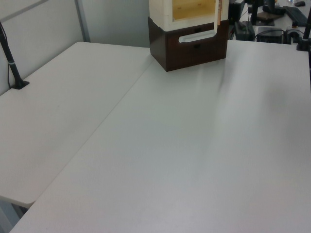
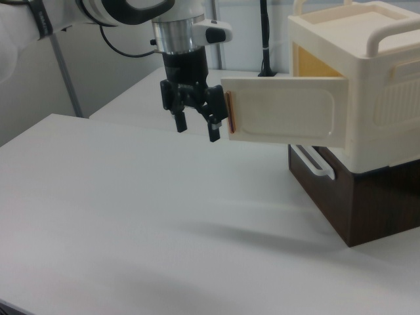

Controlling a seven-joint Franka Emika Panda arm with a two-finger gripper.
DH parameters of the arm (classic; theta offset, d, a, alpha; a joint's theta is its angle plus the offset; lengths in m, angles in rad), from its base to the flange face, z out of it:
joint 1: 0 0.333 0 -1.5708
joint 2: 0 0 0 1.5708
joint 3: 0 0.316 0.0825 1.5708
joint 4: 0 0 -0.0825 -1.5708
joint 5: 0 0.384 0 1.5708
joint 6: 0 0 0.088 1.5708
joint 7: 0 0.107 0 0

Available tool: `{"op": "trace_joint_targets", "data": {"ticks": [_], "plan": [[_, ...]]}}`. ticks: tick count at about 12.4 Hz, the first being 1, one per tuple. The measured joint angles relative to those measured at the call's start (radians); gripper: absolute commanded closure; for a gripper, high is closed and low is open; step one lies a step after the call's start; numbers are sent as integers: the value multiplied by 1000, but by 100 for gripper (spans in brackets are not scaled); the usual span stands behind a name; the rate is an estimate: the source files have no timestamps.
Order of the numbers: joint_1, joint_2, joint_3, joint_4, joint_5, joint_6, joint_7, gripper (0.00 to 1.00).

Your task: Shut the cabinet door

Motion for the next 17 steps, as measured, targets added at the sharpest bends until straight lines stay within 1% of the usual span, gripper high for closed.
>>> {"op": "trace_joint_targets", "data": {"ticks": [1,2,3,4,5,7,9,12,17], "plan": [[-5,1,-2,0,-9,48,0,23],[-19,2,-3,0,-9,85,0,40],[-38,2,-4,0,9,104,-3,58],[-52,2,-4,0,37,131,-28,80],[-57,2,-5,0,61,165,-52,90],[-56,14,0,-1,102,248,-61,92],[-51,34,3,-2,159,316,-61,92],[-36,81,8,-3,184,396,-53,92],[14,174,11,-5,188,651,156,91]]}}
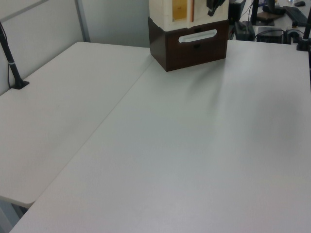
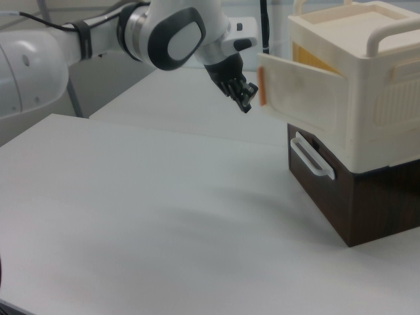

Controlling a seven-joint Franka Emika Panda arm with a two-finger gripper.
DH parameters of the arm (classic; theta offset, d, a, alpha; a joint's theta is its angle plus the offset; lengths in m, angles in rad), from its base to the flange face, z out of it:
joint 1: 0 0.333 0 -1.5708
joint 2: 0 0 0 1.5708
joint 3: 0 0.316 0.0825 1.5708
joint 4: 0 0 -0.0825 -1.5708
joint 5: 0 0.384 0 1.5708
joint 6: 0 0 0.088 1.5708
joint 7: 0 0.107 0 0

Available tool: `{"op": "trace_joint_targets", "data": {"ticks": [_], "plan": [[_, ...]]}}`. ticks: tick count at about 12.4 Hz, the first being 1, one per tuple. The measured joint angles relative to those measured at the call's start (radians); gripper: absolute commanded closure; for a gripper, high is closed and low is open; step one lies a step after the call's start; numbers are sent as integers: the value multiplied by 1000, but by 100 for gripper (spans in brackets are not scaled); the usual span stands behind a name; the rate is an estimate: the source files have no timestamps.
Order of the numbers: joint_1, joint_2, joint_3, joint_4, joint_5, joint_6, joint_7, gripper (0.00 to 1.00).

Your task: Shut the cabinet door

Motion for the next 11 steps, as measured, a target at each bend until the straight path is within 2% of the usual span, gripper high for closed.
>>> {"op": "trace_joint_targets", "data": {"ticks": [3,6,11], "plan": [[7,50,0,0,0,182,121,90],[25,84,0,0,0,294,195,90],[31,139,0,6,-1,495,272,90]]}}
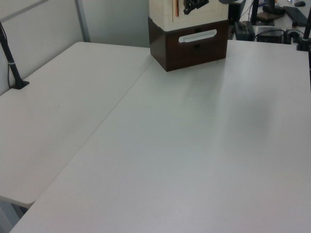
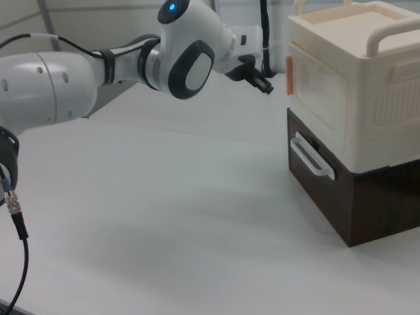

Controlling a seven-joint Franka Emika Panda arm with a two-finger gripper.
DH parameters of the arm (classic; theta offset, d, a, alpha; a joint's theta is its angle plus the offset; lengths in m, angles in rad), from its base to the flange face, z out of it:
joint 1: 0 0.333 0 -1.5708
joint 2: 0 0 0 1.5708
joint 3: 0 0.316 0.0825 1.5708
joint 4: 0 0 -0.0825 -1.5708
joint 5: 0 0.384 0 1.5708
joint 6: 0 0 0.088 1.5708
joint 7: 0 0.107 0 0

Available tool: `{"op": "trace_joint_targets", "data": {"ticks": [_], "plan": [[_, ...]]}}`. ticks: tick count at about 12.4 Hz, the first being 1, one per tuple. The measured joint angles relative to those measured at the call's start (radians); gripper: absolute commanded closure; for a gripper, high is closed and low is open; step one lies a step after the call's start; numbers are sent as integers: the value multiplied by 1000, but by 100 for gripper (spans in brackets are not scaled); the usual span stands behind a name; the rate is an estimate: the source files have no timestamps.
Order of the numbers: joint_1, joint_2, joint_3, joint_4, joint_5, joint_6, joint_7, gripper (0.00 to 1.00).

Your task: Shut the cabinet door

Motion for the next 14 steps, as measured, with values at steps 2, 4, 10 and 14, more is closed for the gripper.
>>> {"op": "trace_joint_targets", "data": {"ticks": [2,4,10,14], "plan": [[-2,35,-1,21,0,65,2,90],[-3,76,-4,54,0,89,2,90],[-8,107,-9,67,-14,164,1,90],[-8,114,-10,68,-14,171,1,90]]}}
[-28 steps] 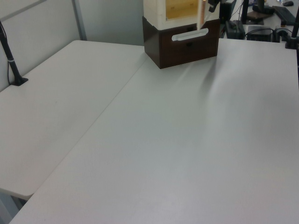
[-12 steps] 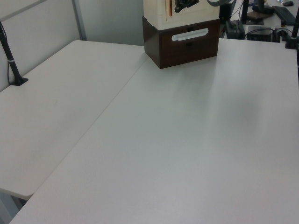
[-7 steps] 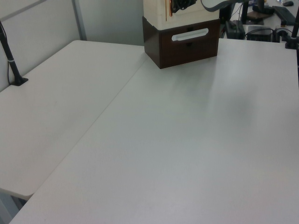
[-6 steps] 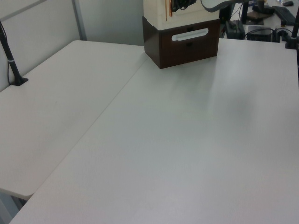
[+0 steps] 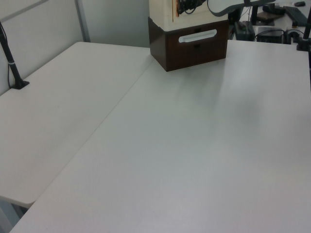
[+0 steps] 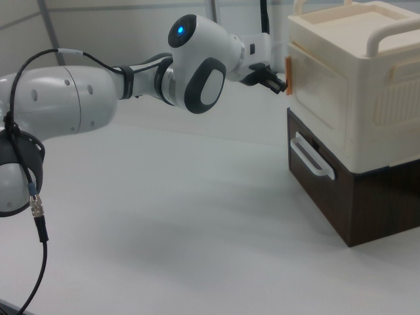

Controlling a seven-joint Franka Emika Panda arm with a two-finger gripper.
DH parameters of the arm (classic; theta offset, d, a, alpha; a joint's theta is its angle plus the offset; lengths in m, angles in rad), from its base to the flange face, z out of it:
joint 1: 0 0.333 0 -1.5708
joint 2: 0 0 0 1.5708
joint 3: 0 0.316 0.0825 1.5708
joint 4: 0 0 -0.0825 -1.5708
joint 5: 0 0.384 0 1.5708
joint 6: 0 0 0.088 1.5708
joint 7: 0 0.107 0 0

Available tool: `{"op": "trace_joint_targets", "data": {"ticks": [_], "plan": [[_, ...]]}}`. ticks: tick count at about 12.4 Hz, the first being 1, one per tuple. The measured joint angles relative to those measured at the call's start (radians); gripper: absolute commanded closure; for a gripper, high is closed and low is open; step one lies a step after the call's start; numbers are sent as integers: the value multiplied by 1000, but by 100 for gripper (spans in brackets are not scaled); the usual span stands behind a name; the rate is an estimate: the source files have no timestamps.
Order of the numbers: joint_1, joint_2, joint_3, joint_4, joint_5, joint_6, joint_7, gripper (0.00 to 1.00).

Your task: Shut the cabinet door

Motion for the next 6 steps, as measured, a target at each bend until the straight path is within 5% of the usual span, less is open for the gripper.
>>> {"op": "trace_joint_targets", "data": {"ticks": [3,6], "plan": [[-26,0,-2,1,-20,29,-1,90],[-67,0,-2,2,-155,43,-1,90]]}}
